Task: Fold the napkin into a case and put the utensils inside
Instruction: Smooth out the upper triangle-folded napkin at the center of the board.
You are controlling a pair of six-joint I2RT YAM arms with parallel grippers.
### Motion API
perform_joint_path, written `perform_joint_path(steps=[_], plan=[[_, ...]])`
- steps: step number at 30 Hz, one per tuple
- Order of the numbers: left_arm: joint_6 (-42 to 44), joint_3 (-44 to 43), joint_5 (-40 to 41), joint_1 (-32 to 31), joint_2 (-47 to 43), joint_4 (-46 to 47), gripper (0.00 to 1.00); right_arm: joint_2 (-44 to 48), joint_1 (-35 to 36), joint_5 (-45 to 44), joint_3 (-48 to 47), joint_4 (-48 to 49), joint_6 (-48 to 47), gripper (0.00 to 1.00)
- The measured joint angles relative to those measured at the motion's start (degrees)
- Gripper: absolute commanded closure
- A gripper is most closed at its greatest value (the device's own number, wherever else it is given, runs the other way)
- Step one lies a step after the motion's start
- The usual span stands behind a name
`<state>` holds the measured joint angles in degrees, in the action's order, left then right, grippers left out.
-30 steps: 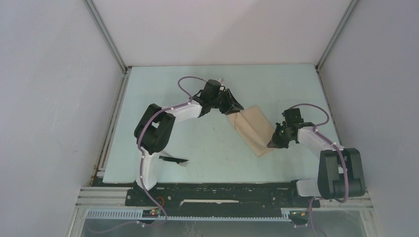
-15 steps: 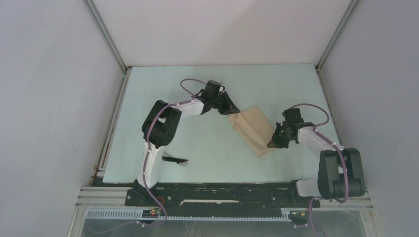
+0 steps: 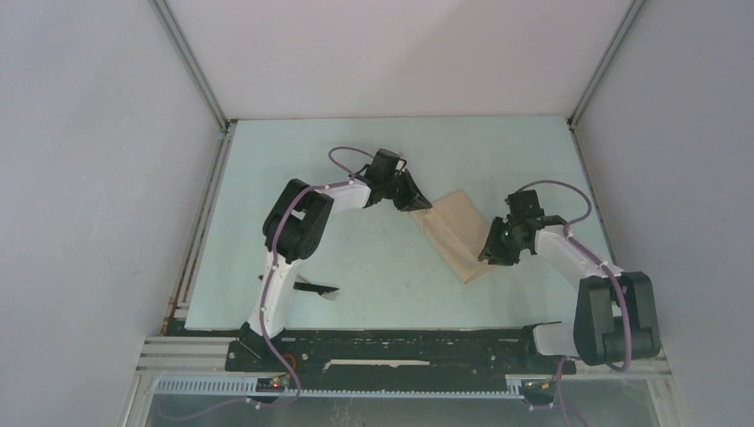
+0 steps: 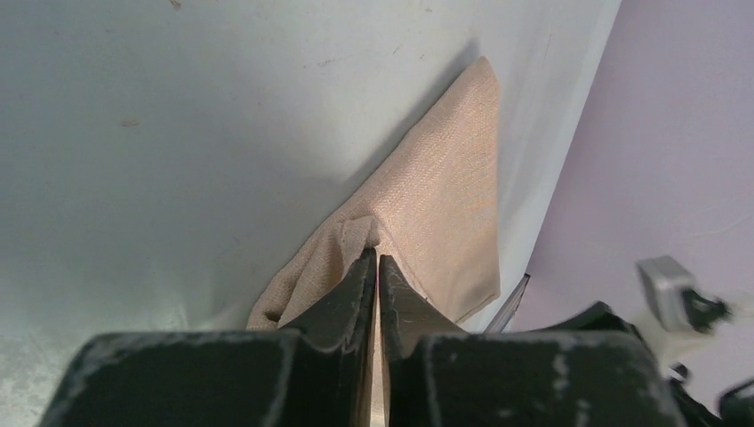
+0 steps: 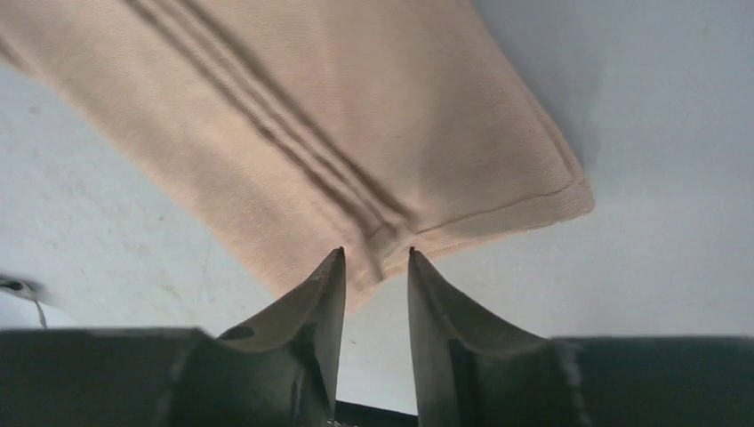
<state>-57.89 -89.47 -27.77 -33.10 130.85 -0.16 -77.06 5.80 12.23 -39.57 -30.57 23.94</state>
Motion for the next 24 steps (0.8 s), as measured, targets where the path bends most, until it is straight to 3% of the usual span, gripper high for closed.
perform_joint_path(steps=[2, 5, 9, 15, 19, 24], plan=[[0.07, 0.00, -0.11, 0.00, 0.13, 0.00, 0.91, 1.44, 1.53, -0.81, -2.25, -1.64, -0.35, 0.38], [0.39, 0.00, -0.35, 0.00, 0.39, -0.02, 0.92, 3.30, 3.02, 1.95, -6.08, -0.42, -1.18, 0.30], [0.96, 0.00, -0.92, 0.02, 0.46, 0.02, 0.94, -2.12, 4.42, 14.53, -11.61, 7.41, -1.22, 0.31], [0.98, 0.00, -1.27, 0.04, 1.27, 0.15, 0.97, -24.57, 8.72, 35.34, -21.90, 20.37, 1.14, 0.34], [0.96, 0.00, -2.27, 0.24, 1.70, 0.94, 1.00, -31.74, 9.97, 43.47, -24.76, 24.63, 3.48, 0.34], [0.90, 0.00, -3.52, 0.57, 2.23, 1.95, 1.00, -35.87, 10.03, 47.60, -27.98, 26.95, 4.07, 0.35]])
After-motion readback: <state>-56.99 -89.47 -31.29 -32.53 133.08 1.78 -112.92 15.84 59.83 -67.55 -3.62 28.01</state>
